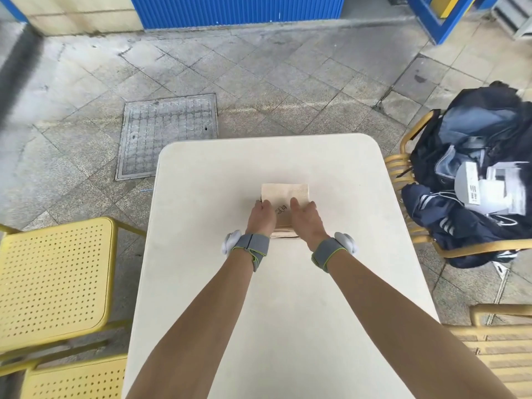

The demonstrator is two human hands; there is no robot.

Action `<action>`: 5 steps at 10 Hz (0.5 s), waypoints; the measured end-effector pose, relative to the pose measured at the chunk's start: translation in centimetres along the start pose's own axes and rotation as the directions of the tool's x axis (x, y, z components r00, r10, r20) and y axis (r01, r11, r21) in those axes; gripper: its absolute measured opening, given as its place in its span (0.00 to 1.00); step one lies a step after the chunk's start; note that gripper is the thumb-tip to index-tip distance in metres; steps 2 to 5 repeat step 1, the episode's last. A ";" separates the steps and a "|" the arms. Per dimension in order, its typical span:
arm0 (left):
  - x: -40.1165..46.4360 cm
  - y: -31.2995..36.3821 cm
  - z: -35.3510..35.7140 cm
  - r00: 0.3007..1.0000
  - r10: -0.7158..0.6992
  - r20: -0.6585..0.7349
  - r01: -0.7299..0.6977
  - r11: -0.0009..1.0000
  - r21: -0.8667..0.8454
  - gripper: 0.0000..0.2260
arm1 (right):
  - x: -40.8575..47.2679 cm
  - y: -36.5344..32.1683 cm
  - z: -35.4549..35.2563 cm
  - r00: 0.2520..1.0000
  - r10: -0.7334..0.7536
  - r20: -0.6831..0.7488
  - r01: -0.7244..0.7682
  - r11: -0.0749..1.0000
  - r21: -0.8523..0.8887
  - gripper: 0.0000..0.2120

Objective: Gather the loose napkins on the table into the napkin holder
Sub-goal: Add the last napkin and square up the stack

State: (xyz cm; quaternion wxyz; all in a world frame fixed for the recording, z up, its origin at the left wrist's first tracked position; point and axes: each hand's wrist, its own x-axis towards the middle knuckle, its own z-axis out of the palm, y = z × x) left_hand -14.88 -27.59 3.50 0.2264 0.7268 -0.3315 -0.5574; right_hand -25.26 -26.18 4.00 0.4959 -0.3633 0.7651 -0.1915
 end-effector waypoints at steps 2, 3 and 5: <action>0.2 -0.2 -0.3 1.000 -0.007 -0.025 0.007 1.000 0.003 0.21 | -0.1 0.1 0.0 0.996 -0.004 -0.088 0.002 1.000 -0.025 0.27; 0.2 -0.2 -0.3 1.000 -0.007 -0.025 0.007 1.000 0.003 0.21 | -0.1 0.1 0.0 0.996 -0.004 -0.088 0.002 1.000 -0.025 0.27; 0.2 -0.2 -0.3 1.000 -0.007 -0.025 0.007 1.000 0.003 0.21 | -0.1 0.1 0.0 0.996 -0.004 -0.088 0.002 1.000 -0.025 0.27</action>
